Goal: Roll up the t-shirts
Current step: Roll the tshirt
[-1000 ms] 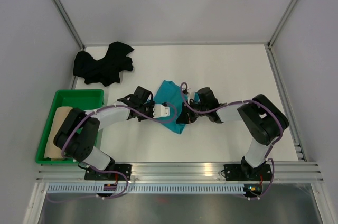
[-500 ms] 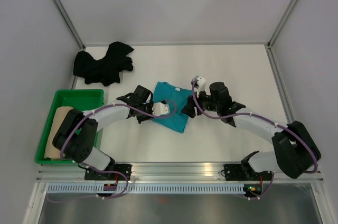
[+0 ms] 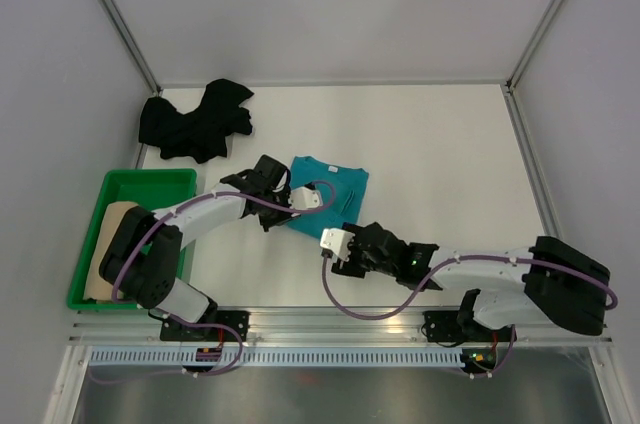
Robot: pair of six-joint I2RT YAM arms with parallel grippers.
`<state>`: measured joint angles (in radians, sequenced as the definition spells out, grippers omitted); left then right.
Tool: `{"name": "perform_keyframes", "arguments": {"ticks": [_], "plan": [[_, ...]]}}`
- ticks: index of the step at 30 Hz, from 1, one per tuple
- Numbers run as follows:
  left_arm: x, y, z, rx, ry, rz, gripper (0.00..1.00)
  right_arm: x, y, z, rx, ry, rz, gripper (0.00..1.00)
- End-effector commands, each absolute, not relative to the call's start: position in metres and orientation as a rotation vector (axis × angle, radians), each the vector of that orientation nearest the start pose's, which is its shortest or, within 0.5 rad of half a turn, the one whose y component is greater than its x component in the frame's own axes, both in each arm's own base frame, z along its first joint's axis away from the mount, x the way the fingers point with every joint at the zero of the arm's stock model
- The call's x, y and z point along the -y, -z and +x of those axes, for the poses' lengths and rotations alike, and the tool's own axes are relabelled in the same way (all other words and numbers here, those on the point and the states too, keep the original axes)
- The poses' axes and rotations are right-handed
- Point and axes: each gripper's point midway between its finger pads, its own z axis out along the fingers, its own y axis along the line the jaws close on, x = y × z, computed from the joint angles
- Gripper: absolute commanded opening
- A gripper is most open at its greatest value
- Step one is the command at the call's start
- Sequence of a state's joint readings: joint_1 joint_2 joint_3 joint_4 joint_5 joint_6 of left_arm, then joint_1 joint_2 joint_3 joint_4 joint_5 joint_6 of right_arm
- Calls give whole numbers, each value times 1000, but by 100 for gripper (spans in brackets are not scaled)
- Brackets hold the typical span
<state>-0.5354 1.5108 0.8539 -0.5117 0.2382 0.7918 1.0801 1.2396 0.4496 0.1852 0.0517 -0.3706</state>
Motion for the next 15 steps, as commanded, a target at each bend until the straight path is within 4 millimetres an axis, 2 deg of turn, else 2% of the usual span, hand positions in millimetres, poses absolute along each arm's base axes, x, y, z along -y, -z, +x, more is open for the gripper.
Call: {"name": "perform_keyframes", "arguments": {"ticks": [1, 4, 8, 9, 11, 14, 15], "plan": [[181, -55, 260, -2067, 309, 1655, 2, -279, -57, 209, -1629, -29, -1475, 72], [182, -56, 259, -2070, 323, 1653, 2, -286, -44, 207, -1611, -18, -1508, 74], [181, -54, 255, -2076, 332, 1664, 2, -285, -39, 220, -1658, 104, -1460, 74], [180, -54, 254, -2079, 333, 1665, 2, -284, -31, 219, -1673, 114, -1484, 73], [180, -55, 253, -2080, 342, 1666, 2, -287, -30, 221, -1677, 119, -1495, 69], [182, -56, 252, -2076, 356, 1671, 2, -288, -22, 219, -1700, 120, -1528, 43], [181, -56, 250, -2083, 361, 1673, 2, -285, -18, 217, -1718, 129, -1543, 32]]}}
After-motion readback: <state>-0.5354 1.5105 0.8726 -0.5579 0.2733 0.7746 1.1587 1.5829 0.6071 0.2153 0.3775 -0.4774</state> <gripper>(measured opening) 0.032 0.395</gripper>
